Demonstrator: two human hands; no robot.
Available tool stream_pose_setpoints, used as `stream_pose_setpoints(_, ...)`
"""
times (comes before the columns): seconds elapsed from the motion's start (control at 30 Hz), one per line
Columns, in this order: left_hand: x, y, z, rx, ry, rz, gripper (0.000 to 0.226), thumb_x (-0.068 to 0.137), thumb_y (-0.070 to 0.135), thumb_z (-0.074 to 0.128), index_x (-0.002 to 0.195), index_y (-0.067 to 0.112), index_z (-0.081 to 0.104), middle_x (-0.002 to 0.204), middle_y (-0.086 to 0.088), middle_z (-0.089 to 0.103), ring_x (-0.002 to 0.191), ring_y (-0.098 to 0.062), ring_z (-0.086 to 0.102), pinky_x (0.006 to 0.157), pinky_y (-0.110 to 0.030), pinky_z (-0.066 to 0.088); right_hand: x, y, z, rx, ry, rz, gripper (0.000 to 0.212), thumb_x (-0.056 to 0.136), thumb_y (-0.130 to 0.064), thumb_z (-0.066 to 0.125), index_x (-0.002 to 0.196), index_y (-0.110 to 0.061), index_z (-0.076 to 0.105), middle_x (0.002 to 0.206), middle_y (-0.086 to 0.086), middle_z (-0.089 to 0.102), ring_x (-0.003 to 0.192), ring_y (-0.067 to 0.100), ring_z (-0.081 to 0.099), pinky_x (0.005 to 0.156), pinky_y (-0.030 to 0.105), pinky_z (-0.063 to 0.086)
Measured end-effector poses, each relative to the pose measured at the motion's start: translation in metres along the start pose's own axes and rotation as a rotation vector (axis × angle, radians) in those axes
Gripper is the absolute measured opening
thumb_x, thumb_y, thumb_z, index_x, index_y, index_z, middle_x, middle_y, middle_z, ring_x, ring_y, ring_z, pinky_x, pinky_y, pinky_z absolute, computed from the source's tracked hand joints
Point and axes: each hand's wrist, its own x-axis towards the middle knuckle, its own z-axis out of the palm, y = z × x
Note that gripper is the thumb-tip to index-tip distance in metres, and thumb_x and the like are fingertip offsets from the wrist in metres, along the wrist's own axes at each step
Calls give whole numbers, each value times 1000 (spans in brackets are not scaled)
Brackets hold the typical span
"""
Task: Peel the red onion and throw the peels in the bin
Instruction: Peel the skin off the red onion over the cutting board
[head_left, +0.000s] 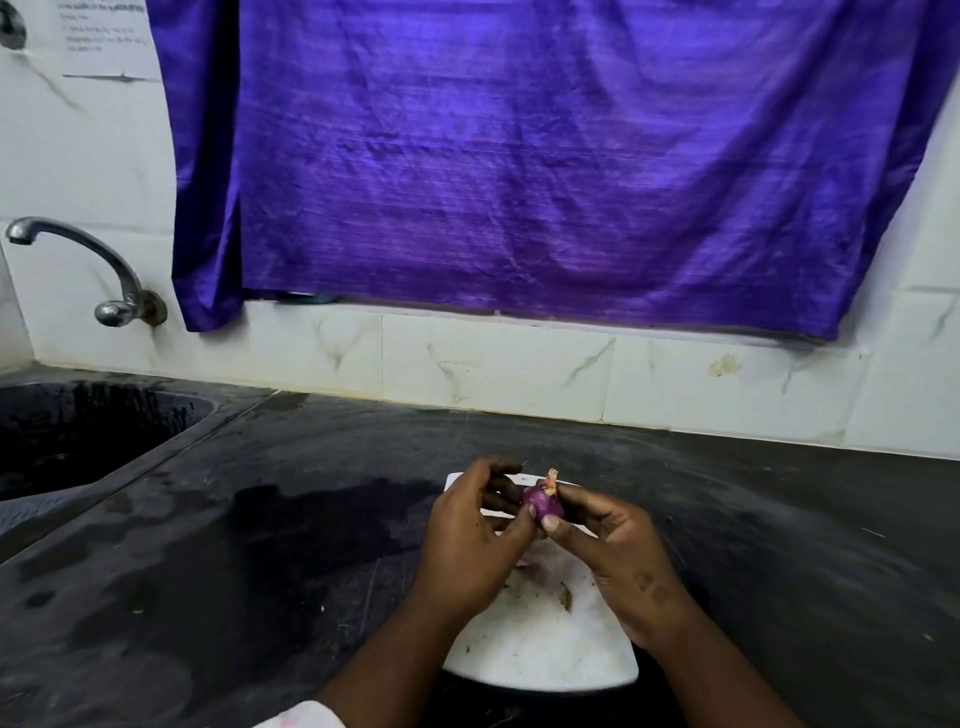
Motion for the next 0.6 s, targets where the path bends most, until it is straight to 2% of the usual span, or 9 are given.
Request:
stream_pose_setpoints(0.3, 0, 1, -1, -30, 28, 16, 40, 80, 14, 86, 114, 27, 71, 90, 5, 75, 86, -10, 75, 70, -25, 64, 2, 3, -5, -62, 8, -52, 34, 83, 8, 72, 115, -3, 75, 109, 5, 79, 104, 16, 74, 79, 19, 59)
stream_pose_setpoints(0.5, 0, 0, -1, -52, 6, 20, 42, 81, 11, 84, 118, 28, 72, 92, 3, 75, 87, -12, 76, 71, -33, 66, 1, 3, -7, -104, 9, -75, 34, 82, 7, 74, 110, -12, 77, 109, -3, 79, 105, 9, 73, 79, 17, 58)
stream_pose_setpoints(0.6, 0, -1, -1, -29, 4, 28, 41, 81, 12, 84, 117, 27, 71, 90, 3, 76, 85, -12, 76, 70, -32, 66, 1, 4, -7, -114, 8, -90, 34, 81, 6, 74, 109, -13, 78, 109, -3, 79, 106, 10, 73, 79, 17, 58)
